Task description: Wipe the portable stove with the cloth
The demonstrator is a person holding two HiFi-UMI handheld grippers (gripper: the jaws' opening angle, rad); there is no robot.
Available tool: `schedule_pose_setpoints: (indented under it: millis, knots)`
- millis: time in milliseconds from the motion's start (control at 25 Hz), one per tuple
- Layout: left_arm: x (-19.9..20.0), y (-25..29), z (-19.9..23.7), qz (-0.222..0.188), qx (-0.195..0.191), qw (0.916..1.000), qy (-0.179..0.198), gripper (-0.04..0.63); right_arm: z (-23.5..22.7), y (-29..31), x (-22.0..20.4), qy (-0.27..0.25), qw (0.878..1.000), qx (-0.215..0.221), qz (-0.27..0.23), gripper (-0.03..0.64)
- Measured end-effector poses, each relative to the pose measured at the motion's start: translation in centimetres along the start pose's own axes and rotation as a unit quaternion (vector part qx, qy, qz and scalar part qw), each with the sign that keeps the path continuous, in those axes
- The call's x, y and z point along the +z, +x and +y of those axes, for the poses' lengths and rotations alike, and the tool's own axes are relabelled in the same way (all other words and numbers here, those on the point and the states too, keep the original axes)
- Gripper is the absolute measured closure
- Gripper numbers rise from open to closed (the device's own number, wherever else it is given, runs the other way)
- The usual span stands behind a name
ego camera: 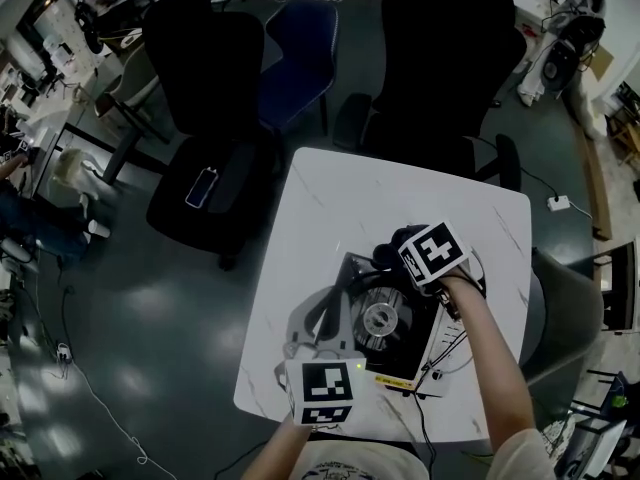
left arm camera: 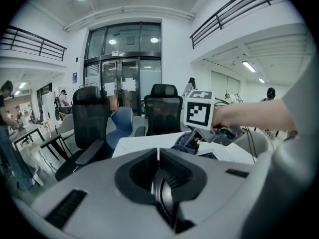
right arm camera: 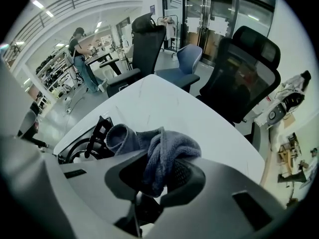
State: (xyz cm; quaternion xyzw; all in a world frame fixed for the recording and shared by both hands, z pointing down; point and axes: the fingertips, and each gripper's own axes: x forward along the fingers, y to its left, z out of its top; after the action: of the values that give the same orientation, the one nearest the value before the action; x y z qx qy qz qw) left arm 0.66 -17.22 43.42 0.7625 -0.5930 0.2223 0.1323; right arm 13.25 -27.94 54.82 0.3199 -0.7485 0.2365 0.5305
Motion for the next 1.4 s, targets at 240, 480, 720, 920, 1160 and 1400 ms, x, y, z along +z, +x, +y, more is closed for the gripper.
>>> schedule_pose_setpoints:
  millis: [240,480,720,920,1160,1400]
  knots:
    - [0.4,0.0,-0.9,-0.004,-0.008,1.0000,0.004,0.573,-0.9,-0.4,-1.2,0.006,1.000,-0.008,0.005,0.541]
    - [0.5,0.0,-1.3,-0.007,-0.009,0.9999,0.009,0.573,-1.9,-0.5,-2.4,0.012,1.000,-0.015,0.009,0.541]
    - [0.5,0.0,-2.1,-0.005,-0.012,0.9999,0.008,0.573,-3.2,-0.9,-3.8,0.025,0.999,-0.018,0.015,0.541]
    - [0.8,-0.1,-2.9,-0.006,-0.015,0.9998,0.013,0.573,-4.2,-1.4,-5.2,0.037,0.999,-0.021,0.017,0.541]
    - [1.2,0.0,-4.2,-0.008,-0.022,0.9996,0.017,0.572,-5.5,-2.0,-6.7,0.056,0.998,-0.024,0.014,0.541]
    - [1.3,0.0,-5.6,-0.011,-0.033,0.9991,0.022,0.572,-6.4,-2.6,-8.1,0.062,0.997,-0.040,0.012,0.541]
